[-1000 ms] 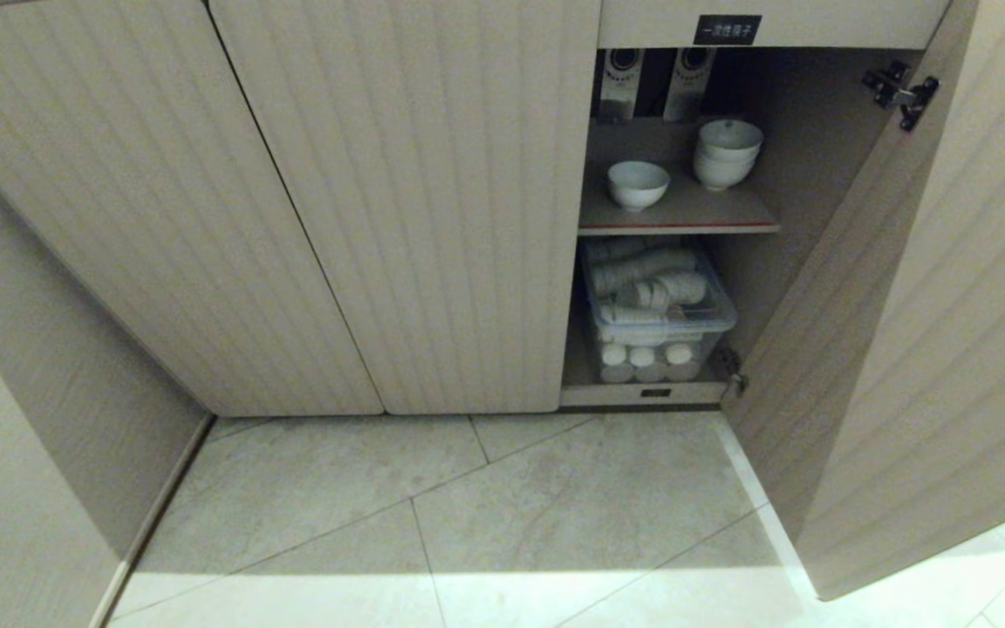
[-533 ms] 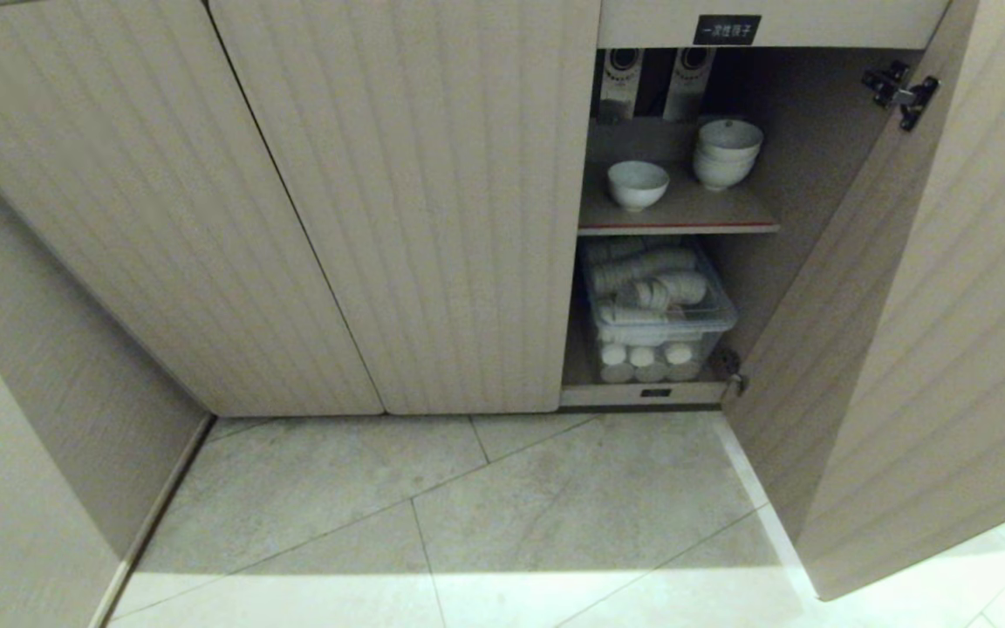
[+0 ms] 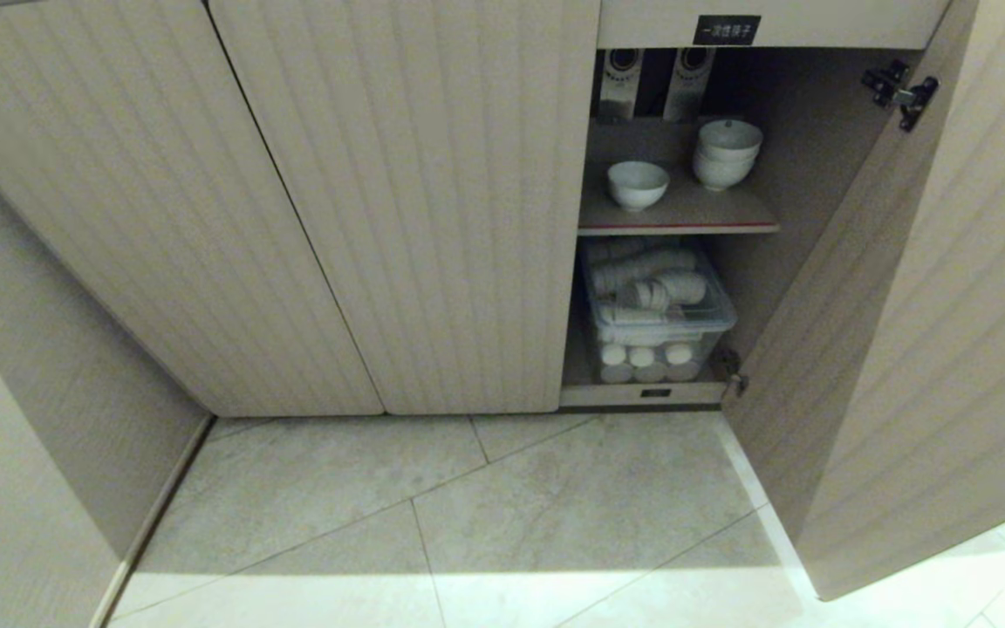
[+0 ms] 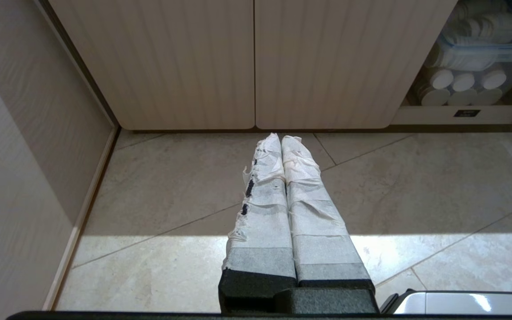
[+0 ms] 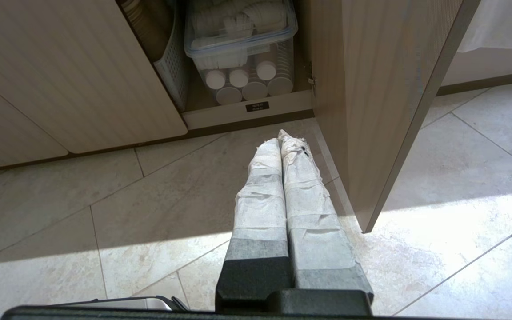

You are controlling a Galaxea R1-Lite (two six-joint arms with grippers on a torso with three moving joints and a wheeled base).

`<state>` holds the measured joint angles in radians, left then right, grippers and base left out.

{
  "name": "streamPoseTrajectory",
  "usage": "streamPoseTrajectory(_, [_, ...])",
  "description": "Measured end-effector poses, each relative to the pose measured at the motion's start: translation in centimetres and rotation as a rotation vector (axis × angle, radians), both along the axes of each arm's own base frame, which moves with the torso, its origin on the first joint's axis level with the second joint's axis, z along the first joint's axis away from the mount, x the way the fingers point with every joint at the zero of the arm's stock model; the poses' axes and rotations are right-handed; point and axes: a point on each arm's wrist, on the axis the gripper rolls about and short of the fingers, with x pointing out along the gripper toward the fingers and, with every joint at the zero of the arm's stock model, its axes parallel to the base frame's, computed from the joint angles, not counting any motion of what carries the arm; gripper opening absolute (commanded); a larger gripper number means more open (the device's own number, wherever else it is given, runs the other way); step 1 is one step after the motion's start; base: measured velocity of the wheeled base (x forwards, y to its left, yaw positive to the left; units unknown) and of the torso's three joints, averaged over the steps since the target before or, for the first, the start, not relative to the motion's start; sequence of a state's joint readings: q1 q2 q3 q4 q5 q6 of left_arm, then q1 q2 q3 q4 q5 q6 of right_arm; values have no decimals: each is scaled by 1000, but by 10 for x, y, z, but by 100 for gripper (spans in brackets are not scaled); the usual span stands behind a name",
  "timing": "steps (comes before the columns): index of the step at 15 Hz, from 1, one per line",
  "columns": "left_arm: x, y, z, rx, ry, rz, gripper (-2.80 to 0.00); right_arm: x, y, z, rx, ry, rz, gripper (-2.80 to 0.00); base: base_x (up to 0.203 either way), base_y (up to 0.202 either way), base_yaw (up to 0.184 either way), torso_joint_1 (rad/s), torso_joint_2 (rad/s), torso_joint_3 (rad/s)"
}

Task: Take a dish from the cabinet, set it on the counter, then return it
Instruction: Take the bowl from the cabinet

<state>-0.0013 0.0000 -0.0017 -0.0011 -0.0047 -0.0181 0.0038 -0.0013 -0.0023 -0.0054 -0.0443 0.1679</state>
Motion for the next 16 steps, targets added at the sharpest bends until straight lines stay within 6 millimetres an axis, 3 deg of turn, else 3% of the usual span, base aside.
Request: streamPoseTrajectory(16, [0, 0, 0, 0, 0, 0, -280, 0, 0, 0, 0, 0, -1, -280, 193, 0, 0, 2, 3, 3])
